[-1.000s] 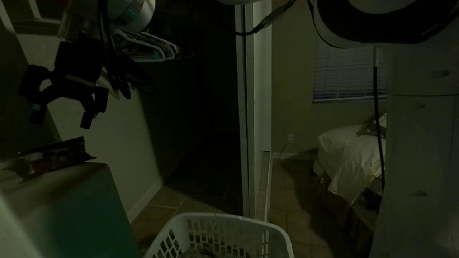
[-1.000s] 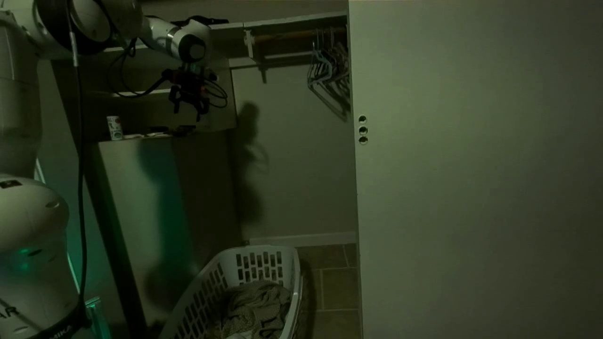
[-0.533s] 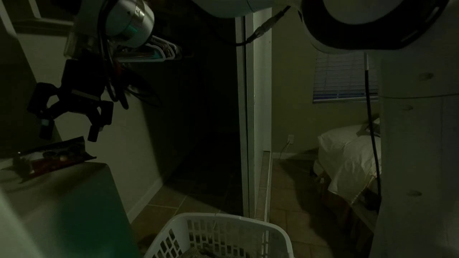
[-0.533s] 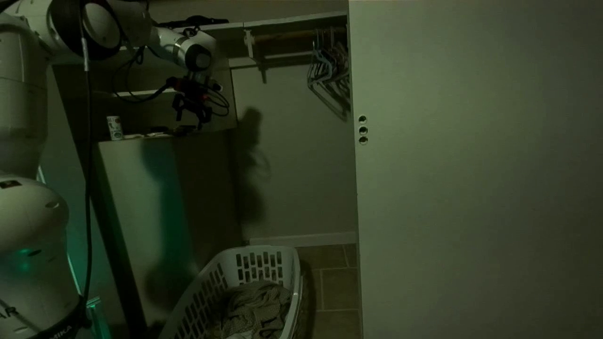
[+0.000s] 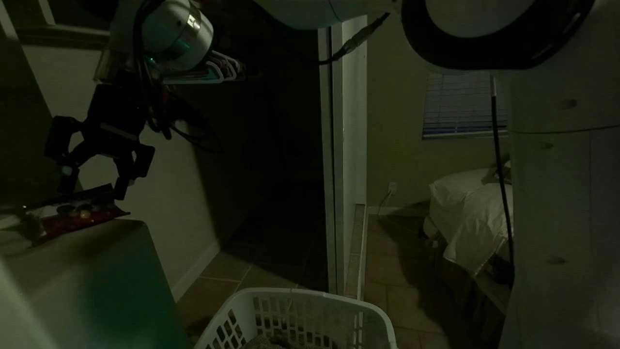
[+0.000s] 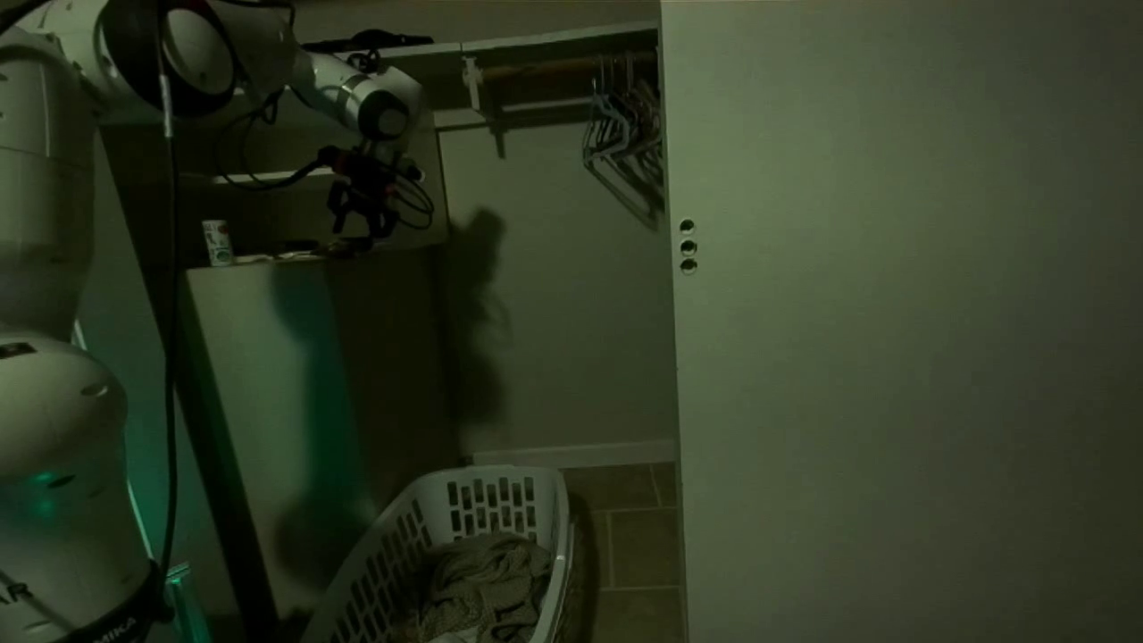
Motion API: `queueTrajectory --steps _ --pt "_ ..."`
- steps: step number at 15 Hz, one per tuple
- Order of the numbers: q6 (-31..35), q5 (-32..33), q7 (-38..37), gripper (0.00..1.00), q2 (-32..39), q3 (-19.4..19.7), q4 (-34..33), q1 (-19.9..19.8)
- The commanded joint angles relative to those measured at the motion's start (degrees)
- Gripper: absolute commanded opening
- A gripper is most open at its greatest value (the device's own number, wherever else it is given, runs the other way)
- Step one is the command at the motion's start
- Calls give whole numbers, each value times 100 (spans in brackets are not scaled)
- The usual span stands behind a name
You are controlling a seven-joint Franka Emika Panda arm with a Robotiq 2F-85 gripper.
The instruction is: Put the packet on top of the shelves
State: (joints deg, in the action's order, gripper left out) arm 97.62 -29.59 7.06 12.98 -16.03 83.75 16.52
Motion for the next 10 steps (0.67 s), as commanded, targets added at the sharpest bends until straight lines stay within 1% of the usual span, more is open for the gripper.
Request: queueTrajectory --steps 1,2,3,5,6,7,8,10 --pt "-307 -326 130 92 131 -55 -101 -139" --pt "-354 -346 136 95 157 -47 -103 -145" --pt "-395 -359 157 100 184 -44 -103 -151" --pt "-437 -388 206 100 241 -47 -111 -165" --pt "-452 -408 242 91 271 -50 -118 -171" --pt "-484 -408 257 75 307 -49 -135 -170" --pt "-500 -426 298 72 343 -54 -143 -172" --pt "-510 -460 355 59 383 -55 -143 -176"
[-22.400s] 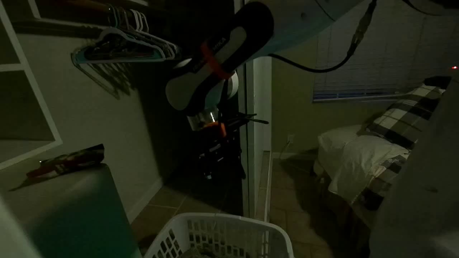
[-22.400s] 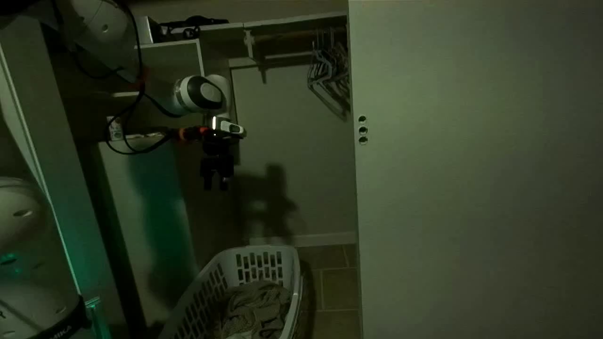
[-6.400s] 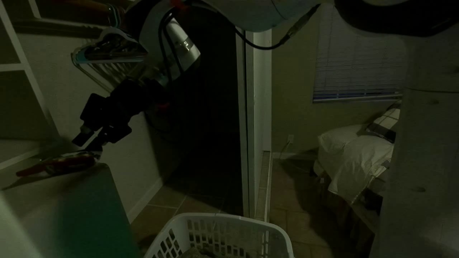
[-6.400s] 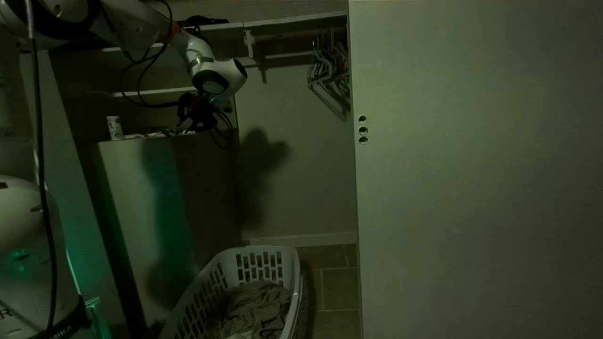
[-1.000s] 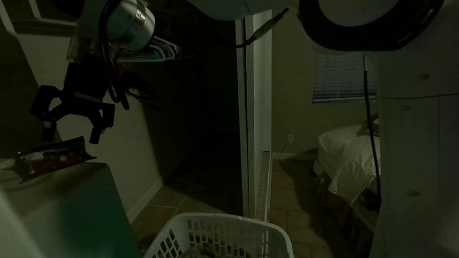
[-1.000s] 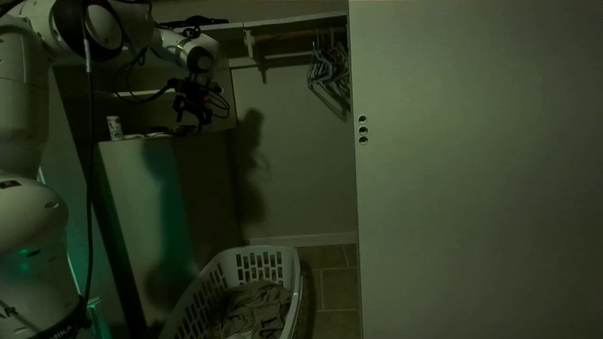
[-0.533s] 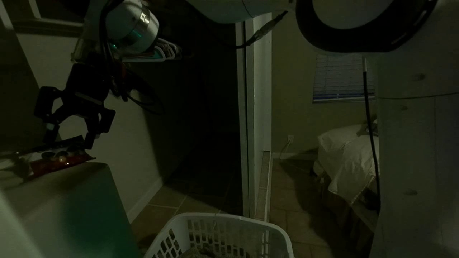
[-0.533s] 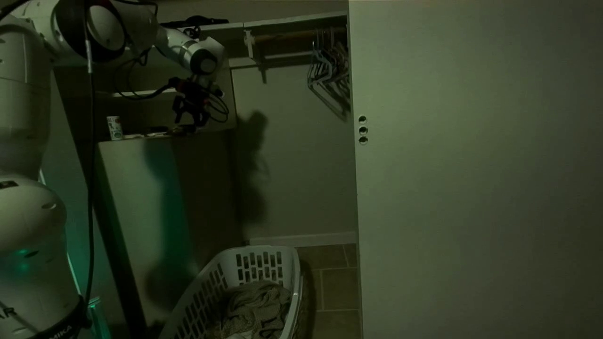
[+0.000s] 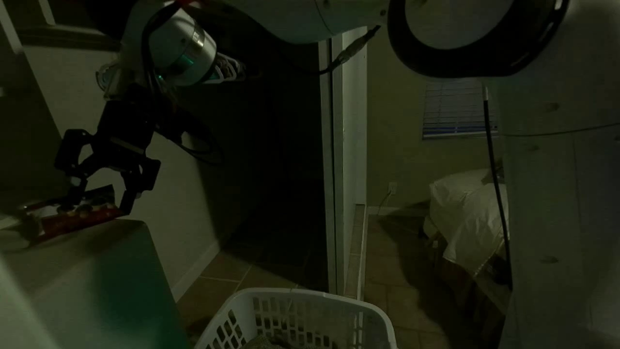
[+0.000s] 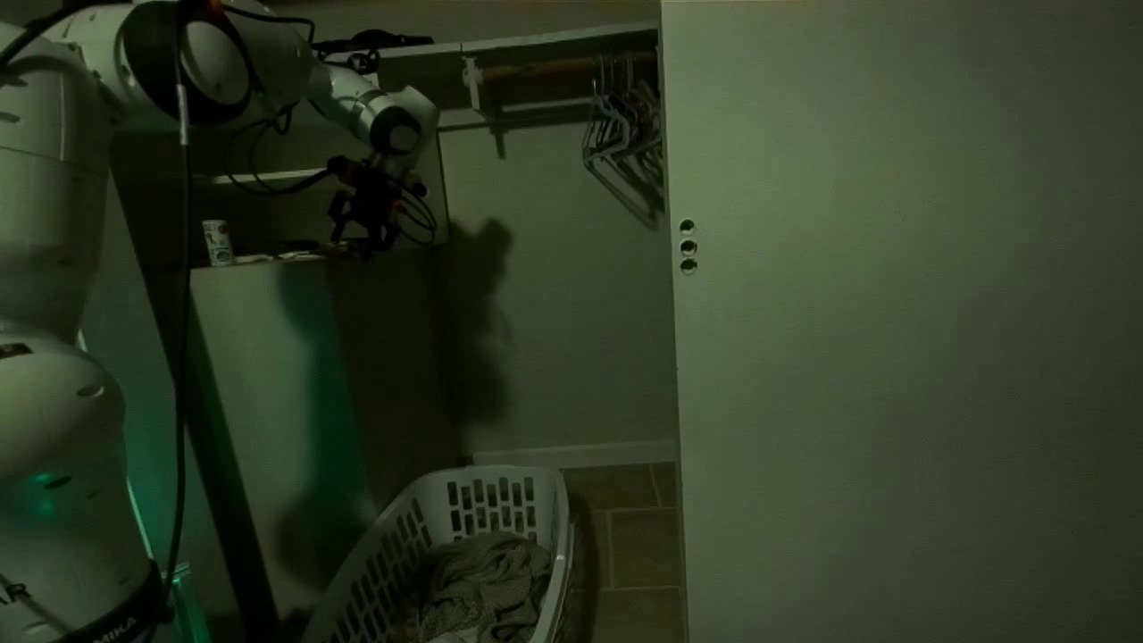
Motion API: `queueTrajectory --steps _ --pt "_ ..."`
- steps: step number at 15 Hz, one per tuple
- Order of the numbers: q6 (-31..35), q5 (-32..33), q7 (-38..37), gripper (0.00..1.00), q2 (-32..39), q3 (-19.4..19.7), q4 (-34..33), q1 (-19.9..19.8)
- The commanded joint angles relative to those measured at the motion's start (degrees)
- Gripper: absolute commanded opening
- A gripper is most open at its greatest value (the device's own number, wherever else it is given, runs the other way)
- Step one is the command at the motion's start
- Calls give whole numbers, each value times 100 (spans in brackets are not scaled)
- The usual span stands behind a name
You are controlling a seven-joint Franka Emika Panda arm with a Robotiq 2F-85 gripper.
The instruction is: Put the packet on top of the shelves
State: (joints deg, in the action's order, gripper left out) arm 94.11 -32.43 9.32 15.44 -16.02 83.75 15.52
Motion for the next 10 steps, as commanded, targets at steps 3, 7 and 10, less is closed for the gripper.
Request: queueTrajectory --steps 3,7,10 --pt "-24 -294 312 36 124 -52 -105 -99" --pt "197 -615 741 11 33 -38 -15 -190" --pt "578 -1091 1103 6 -99 -31 59 -288"
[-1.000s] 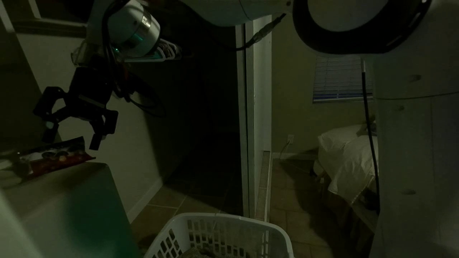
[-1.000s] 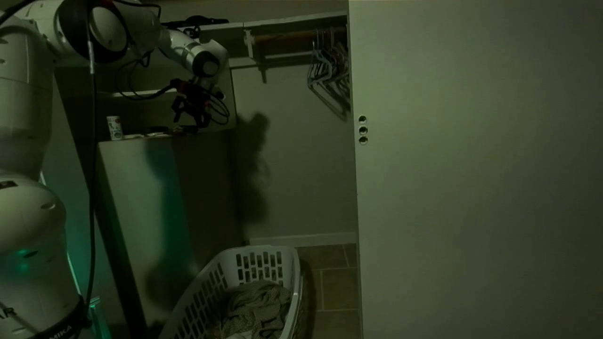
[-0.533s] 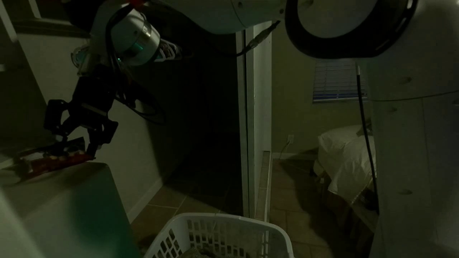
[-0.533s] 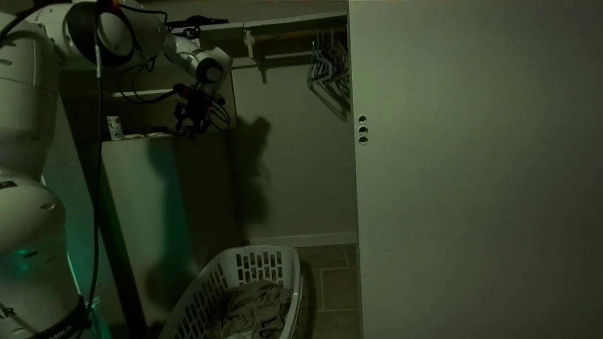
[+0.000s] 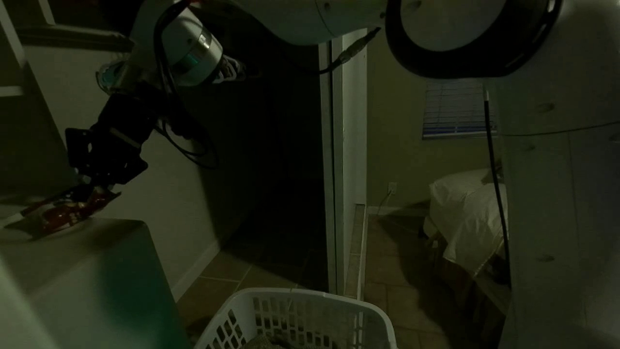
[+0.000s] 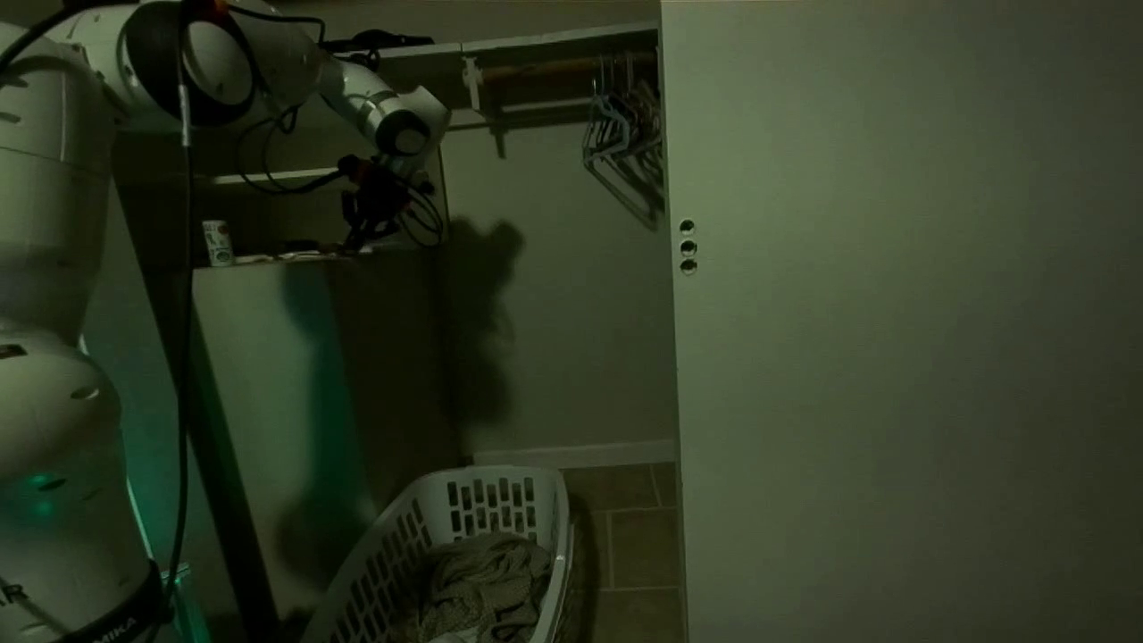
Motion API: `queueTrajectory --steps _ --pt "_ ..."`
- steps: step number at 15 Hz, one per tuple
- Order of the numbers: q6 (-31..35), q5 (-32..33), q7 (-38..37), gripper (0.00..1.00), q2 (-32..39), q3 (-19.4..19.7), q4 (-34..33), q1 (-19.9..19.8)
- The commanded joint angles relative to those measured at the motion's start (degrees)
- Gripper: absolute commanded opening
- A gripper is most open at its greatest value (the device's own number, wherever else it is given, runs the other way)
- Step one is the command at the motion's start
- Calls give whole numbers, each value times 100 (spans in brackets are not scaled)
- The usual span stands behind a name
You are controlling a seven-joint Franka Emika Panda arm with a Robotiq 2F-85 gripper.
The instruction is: Put the packet on top of the shelves
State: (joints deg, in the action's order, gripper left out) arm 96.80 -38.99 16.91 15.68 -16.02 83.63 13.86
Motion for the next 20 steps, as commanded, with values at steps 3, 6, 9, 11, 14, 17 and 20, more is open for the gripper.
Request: queueTrajectory --steps 3,6,9,11,14,17,20 --pt "788 -629 569 8 -260 -48 79 -73" --pt "1388 -409 508 9 -602 -65 178 67" --pt "1975 -222 291 9 -864 -105 219 213" --pt "2575 257 -136 9 -1211 -121 386 369" --pt "3047 1237 -1000 9 -1560 -169 458 503" --pt "2678 870 -643 10 -1288 -216 156 432" --pt "2676 866 -609 10 -1203 -207 154 402"
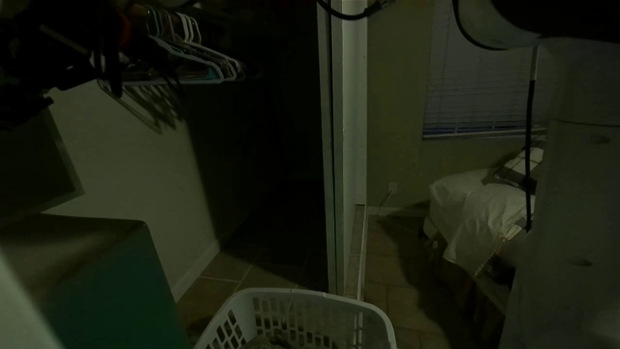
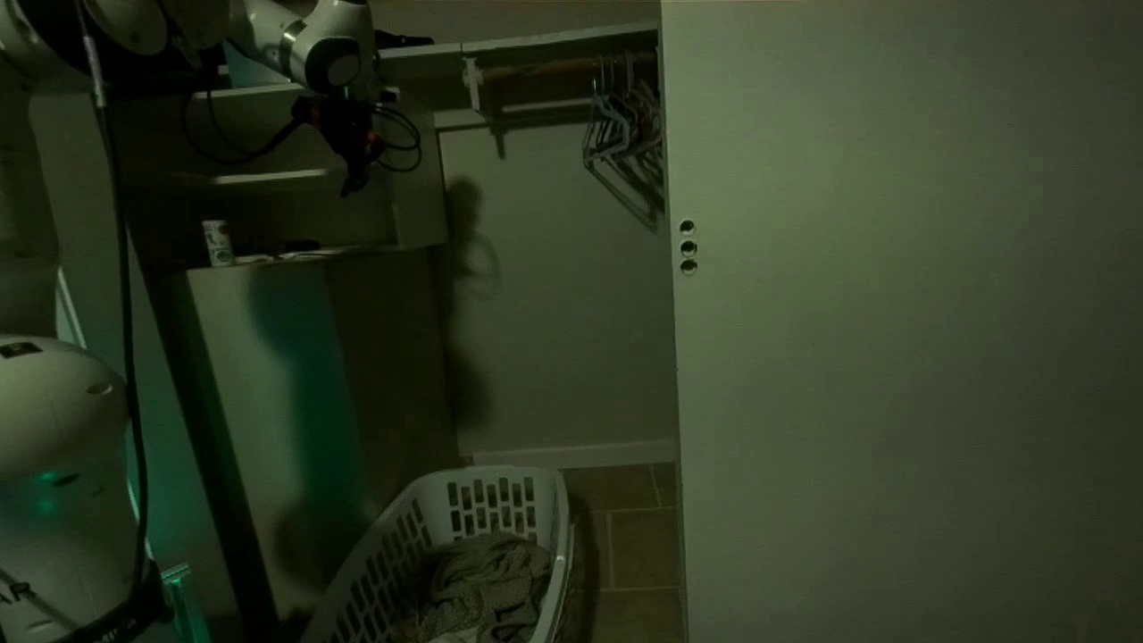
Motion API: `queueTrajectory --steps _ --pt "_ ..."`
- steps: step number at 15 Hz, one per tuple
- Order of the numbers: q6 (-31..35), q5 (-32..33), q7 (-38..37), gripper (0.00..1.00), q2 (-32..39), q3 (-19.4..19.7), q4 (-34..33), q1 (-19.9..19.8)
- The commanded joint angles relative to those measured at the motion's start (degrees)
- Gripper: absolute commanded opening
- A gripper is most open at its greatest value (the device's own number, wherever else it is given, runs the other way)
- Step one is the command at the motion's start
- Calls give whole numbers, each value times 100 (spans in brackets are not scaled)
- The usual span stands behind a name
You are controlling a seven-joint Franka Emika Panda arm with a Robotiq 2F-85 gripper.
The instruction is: Put the packet on top of the shelves
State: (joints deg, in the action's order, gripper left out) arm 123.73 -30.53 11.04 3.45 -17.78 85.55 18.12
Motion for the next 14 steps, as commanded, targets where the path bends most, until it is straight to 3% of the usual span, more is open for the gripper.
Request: queueTrajectory --steps 1,8,14 --pt "-16 20 -16 10 38 -31 -40 -29" --pt "-937 -215 100 9 -678 179 -42 -234" --pt "-869 -1143 555 9 -1048 512 -154 -248"
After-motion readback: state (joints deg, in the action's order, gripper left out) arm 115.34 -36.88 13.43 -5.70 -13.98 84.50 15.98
